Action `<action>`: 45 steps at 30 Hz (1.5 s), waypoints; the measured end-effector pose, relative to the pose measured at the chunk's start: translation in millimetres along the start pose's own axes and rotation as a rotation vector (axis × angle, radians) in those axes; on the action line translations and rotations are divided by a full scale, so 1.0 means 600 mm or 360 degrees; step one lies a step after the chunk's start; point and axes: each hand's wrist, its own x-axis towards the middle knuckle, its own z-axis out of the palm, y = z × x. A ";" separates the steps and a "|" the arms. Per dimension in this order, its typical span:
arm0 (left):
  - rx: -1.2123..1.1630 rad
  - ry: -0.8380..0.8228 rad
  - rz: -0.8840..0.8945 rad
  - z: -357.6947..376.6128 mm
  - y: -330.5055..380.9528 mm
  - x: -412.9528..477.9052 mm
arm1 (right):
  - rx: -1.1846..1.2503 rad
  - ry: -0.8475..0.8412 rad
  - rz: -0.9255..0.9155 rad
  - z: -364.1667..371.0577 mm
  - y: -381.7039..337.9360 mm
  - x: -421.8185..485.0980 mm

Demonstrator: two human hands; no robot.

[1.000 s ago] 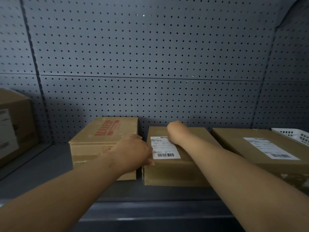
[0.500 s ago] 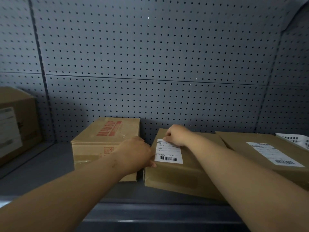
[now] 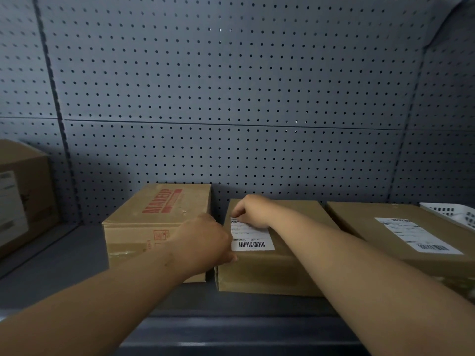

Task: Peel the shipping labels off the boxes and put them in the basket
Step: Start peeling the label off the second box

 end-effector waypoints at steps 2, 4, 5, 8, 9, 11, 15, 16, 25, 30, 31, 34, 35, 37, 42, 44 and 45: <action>0.0028 0.0021 -0.0009 -0.003 0.003 0.000 | 0.0130 -0.0010 0.0017 -0.009 0.002 -0.003; 0.0042 0.0027 0.0020 -0.004 0.003 0.001 | 0.0110 0.0030 0.0099 -0.016 0.008 -0.003; 0.0037 0.0022 0.0036 -0.003 0.002 0.001 | 0.0050 0.0044 0.0136 -0.018 0.011 -0.002; -0.0002 0.0014 0.0061 -0.002 -0.001 0.000 | -0.0121 0.0010 0.0140 -0.007 0.011 0.004; -0.0005 0.0004 0.0059 -0.002 -0.001 0.001 | -0.0153 0.0014 0.0167 -0.001 0.012 0.009; 0.0009 -0.0015 0.0053 -0.005 -0.001 0.003 | -0.0178 0.0063 0.0280 0.010 0.020 0.023; -0.0009 -0.0045 0.0057 -0.009 0.000 0.004 | -0.0225 0.0207 0.0444 0.013 0.030 0.024; -0.0010 -0.0041 0.0065 -0.009 -0.001 0.004 | -0.0226 0.0220 0.0469 0.014 0.026 0.019; 0.0014 -0.0098 0.0058 -0.013 0.000 0.009 | 0.0231 0.0046 0.0425 -0.021 0.043 -0.009; 0.0048 -0.0140 -0.0001 -0.015 0.005 0.007 | 0.0066 0.0037 0.0504 -0.005 0.023 0.014; 0.0052 -0.0138 -0.0007 -0.015 0.006 0.007 | 0.0058 0.0058 0.0489 0.000 0.022 0.017; 0.0055 -0.0124 -0.0002 -0.016 0.007 0.007 | 0.0067 0.0102 0.0335 0.010 0.010 0.012; 0.0045 -0.0122 -0.0010 -0.018 0.007 0.007 | 0.0051 0.0078 0.0307 0.009 0.008 0.013; 0.0011 -0.0117 -0.0031 -0.018 0.007 0.006 | -0.0008 0.0018 0.0286 0.002 0.003 0.018; -0.0018 -0.0132 -0.0024 -0.014 0.005 0.003 | 0.0132 0.0287 0.0146 0.022 0.012 0.021; -0.0027 -0.0131 -0.0022 -0.015 0.004 0.003 | 0.0167 0.0262 0.0044 0.015 0.019 0.009; -0.0029 -0.0127 -0.0018 -0.017 0.003 0.003 | 0.0181 0.0190 0.0012 0.006 0.023 0.004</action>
